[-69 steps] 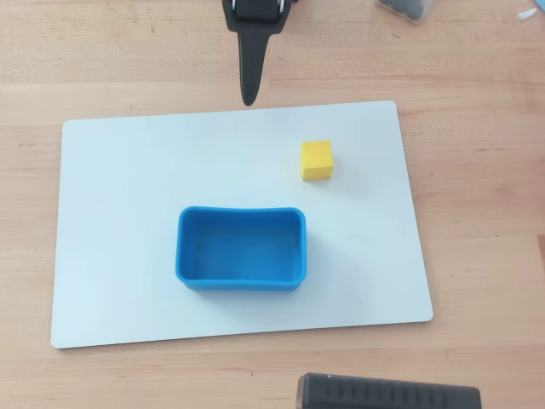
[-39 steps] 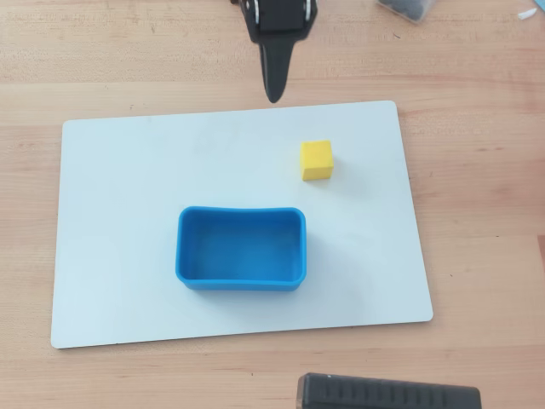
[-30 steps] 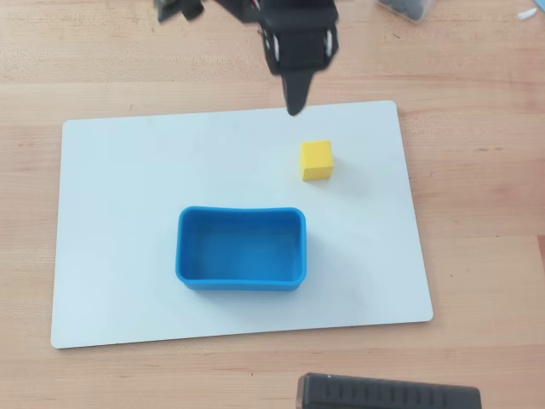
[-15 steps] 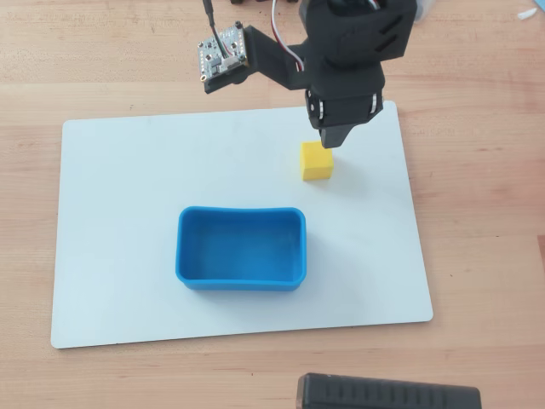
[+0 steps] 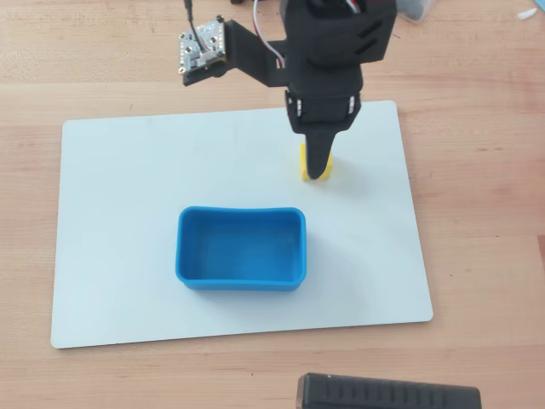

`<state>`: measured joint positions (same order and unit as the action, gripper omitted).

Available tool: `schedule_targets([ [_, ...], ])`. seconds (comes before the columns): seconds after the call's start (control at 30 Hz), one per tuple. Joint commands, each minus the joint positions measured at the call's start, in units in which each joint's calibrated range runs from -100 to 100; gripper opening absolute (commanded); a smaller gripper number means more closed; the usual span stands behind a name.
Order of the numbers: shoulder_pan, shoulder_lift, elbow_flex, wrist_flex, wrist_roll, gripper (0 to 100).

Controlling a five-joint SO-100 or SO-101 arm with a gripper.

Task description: Pick up yellow cube and drop it in the blue rectangular bin

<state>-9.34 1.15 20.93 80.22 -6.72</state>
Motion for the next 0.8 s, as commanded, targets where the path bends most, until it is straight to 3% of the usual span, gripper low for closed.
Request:
schedule_targets([
  [0.0,0.9,-4.3,-3.4,0.9,-0.7,28],
  [0.77,-1.2,-3.8,7.7,-6.4,-0.7,27],
])
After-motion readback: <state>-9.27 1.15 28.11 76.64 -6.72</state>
